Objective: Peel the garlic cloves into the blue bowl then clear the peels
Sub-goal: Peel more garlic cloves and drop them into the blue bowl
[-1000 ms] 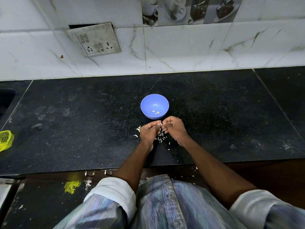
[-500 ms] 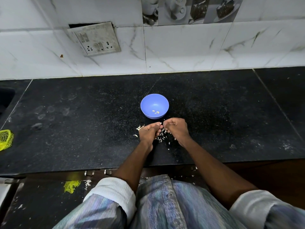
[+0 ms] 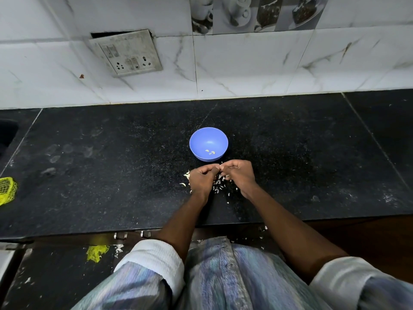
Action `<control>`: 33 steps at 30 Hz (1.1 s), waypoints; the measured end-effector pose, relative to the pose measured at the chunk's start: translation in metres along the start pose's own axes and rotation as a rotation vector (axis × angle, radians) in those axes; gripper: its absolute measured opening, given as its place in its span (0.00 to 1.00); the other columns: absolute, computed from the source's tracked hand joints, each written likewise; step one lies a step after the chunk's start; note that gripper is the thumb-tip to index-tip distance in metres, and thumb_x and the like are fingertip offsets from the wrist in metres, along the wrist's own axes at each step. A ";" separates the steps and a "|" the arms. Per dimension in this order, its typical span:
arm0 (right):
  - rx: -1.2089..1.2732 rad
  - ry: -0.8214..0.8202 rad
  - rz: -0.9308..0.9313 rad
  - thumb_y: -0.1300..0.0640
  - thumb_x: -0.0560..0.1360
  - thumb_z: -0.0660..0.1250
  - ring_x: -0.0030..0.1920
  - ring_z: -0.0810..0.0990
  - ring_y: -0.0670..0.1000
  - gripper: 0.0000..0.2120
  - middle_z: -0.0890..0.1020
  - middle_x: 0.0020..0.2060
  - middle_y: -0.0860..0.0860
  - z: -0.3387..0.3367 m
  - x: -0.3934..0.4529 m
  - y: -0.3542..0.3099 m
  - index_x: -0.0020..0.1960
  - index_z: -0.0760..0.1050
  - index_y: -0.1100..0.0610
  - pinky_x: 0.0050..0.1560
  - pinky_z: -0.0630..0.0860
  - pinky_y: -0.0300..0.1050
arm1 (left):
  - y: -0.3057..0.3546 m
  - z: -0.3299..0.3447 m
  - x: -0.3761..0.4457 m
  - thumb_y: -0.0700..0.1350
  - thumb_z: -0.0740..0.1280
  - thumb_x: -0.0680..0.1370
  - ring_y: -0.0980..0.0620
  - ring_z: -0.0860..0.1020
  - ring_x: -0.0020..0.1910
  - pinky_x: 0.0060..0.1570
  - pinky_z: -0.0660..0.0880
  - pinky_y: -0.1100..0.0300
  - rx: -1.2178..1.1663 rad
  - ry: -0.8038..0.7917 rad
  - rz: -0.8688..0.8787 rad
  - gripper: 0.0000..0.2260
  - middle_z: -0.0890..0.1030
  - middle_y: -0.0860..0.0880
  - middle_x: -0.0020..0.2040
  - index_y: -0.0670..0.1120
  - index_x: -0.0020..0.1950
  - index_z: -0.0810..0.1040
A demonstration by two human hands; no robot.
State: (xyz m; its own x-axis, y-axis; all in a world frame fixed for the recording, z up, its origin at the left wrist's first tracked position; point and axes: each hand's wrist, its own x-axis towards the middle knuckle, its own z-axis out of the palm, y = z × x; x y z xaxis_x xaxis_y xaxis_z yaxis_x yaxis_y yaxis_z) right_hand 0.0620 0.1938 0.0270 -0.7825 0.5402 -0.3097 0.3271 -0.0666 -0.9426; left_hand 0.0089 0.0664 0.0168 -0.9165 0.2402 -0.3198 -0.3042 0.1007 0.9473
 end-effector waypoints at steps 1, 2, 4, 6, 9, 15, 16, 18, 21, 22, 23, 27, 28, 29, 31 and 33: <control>-0.004 0.010 -0.001 0.63 0.76 0.74 0.38 0.85 0.50 0.03 0.87 0.39 0.58 0.000 0.001 0.001 0.47 0.85 0.63 0.36 0.78 0.38 | 0.001 -0.001 0.000 0.40 0.76 0.77 0.58 0.86 0.42 0.50 0.82 0.58 0.063 -0.007 0.047 0.03 0.89 0.52 0.43 0.45 0.48 0.90; -0.010 0.016 -0.003 0.64 0.76 0.74 0.37 0.85 0.50 0.03 0.87 0.39 0.59 0.000 0.002 0.002 0.47 0.85 0.64 0.35 0.78 0.38 | 0.002 -0.001 0.001 0.41 0.76 0.77 0.58 0.86 0.43 0.51 0.83 0.56 0.144 -0.007 0.095 0.03 0.88 0.54 0.42 0.47 0.48 0.90; -0.024 0.020 -0.015 0.64 0.76 0.73 0.36 0.84 0.50 0.03 0.86 0.39 0.61 0.001 0.002 0.003 0.48 0.84 0.65 0.34 0.78 0.38 | 0.004 -0.002 0.000 0.46 0.76 0.76 0.60 0.85 0.41 0.48 0.83 0.57 0.337 0.012 0.169 0.03 0.87 0.58 0.40 0.52 0.46 0.90; -0.022 0.014 -0.036 0.65 0.77 0.72 0.35 0.83 0.50 0.03 0.86 0.38 0.61 0.002 0.003 0.005 0.48 0.83 0.65 0.34 0.78 0.39 | 0.009 -0.002 -0.004 0.49 0.74 0.76 0.59 0.84 0.39 0.42 0.81 0.58 0.523 0.058 0.225 0.03 0.87 0.58 0.38 0.55 0.46 0.89; -0.023 0.002 -0.053 0.66 0.77 0.71 0.35 0.83 0.50 0.02 0.87 0.38 0.59 0.003 0.005 0.004 0.48 0.84 0.64 0.36 0.80 0.40 | 0.016 -0.002 -0.008 0.51 0.73 0.76 0.54 0.84 0.39 0.40 0.79 0.58 0.660 0.113 0.267 0.05 0.87 0.55 0.39 0.54 0.47 0.89; -0.037 -0.035 -0.050 0.68 0.76 0.72 0.34 0.82 0.45 0.03 0.86 0.37 0.55 0.003 0.008 0.004 0.48 0.84 0.63 0.37 0.78 0.37 | 0.016 -0.004 -0.007 0.50 0.73 0.76 0.51 0.84 0.39 0.39 0.80 0.56 0.669 0.094 0.291 0.05 0.87 0.53 0.39 0.52 0.46 0.89; -0.036 -0.033 -0.051 0.68 0.77 0.71 0.34 0.82 0.45 0.03 0.86 0.37 0.55 0.004 0.008 0.004 0.48 0.84 0.63 0.37 0.78 0.37 | 0.016 -0.004 -0.007 0.50 0.73 0.76 0.52 0.84 0.38 0.39 0.80 0.55 0.653 0.089 0.294 0.05 0.87 0.53 0.38 0.52 0.46 0.89; -0.031 -0.033 -0.053 0.69 0.77 0.70 0.33 0.82 0.43 0.04 0.86 0.36 0.54 0.004 0.008 0.003 0.48 0.84 0.64 0.37 0.77 0.35 | 0.017 -0.004 -0.006 0.50 0.74 0.75 0.54 0.84 0.36 0.38 0.81 0.55 0.618 0.083 0.287 0.05 0.86 0.53 0.37 0.51 0.45 0.89; -0.030 -0.033 -0.055 0.69 0.77 0.71 0.33 0.82 0.43 0.04 0.86 0.36 0.53 0.002 0.008 0.003 0.48 0.84 0.64 0.37 0.77 0.35 | 0.015 -0.003 -0.005 0.50 0.75 0.74 0.57 0.83 0.35 0.39 0.81 0.54 0.553 0.072 0.265 0.05 0.86 0.55 0.35 0.51 0.44 0.89; -0.030 -0.032 -0.058 0.69 0.77 0.71 0.33 0.82 0.43 0.03 0.86 0.36 0.53 0.002 0.008 0.003 0.49 0.84 0.64 0.37 0.77 0.35 | 0.014 -0.003 -0.004 0.50 0.75 0.74 0.57 0.83 0.35 0.40 0.81 0.53 0.532 0.068 0.259 0.05 0.86 0.55 0.34 0.51 0.44 0.89; -0.033 -0.032 -0.063 0.68 0.76 0.72 0.33 0.81 0.44 0.03 0.85 0.35 0.53 0.002 0.008 0.003 0.48 0.84 0.64 0.37 0.77 0.36 | 0.013 -0.003 -0.004 0.49 0.75 0.75 0.56 0.84 0.35 0.40 0.82 0.53 0.517 0.064 0.254 0.05 0.86 0.54 0.35 0.51 0.44 0.89; -0.110 -0.022 -0.110 0.70 0.76 0.71 0.34 0.82 0.43 0.05 0.86 0.35 0.53 0.001 0.009 0.003 0.48 0.84 0.63 0.38 0.78 0.36 | 0.015 -0.002 -0.005 0.47 0.75 0.75 0.57 0.84 0.36 0.41 0.82 0.53 0.488 0.076 0.235 0.03 0.86 0.54 0.36 0.50 0.44 0.89; -0.144 -0.020 -0.130 0.69 0.76 0.71 0.35 0.82 0.43 0.06 0.86 0.36 0.53 0.002 0.010 0.003 0.47 0.85 0.62 0.40 0.79 0.37 | 0.015 -0.001 -0.005 0.47 0.75 0.75 0.58 0.84 0.36 0.41 0.82 0.53 0.490 0.080 0.230 0.03 0.86 0.54 0.36 0.50 0.44 0.89; -0.176 -0.015 -0.148 0.69 0.75 0.72 0.36 0.83 0.44 0.06 0.87 0.36 0.53 0.002 0.010 0.004 0.47 0.85 0.61 0.41 0.79 0.38 | 0.015 -0.001 -0.005 0.47 0.75 0.75 0.58 0.84 0.36 0.40 0.82 0.54 0.497 0.081 0.228 0.03 0.86 0.54 0.35 0.50 0.44 0.89; -0.214 -0.010 -0.161 0.68 0.75 0.72 0.37 0.84 0.45 0.06 0.87 0.37 0.52 0.002 0.011 0.004 0.47 0.86 0.60 0.42 0.81 0.39 | 0.015 -0.002 -0.005 0.47 0.75 0.75 0.57 0.84 0.35 0.39 0.81 0.54 0.512 0.075 0.231 0.04 0.86 0.55 0.34 0.50 0.44 0.89; -0.218 -0.016 -0.155 0.69 0.75 0.72 0.38 0.85 0.45 0.06 0.87 0.37 0.52 0.002 0.010 0.003 0.47 0.86 0.60 0.43 0.81 0.39 | 0.014 -0.003 -0.004 0.47 0.75 0.75 0.58 0.83 0.34 0.38 0.81 0.55 0.516 0.070 0.235 0.04 0.85 0.55 0.33 0.50 0.43 0.89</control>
State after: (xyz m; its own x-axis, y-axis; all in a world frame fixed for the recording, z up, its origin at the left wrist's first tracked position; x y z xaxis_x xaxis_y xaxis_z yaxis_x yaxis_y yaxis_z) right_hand 0.0540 0.1976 0.0203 -0.8398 0.5166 -0.1669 0.3075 0.1993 -0.9304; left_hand 0.0079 0.0640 0.0318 -0.9647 0.2498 -0.0832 0.0596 0.5148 0.8552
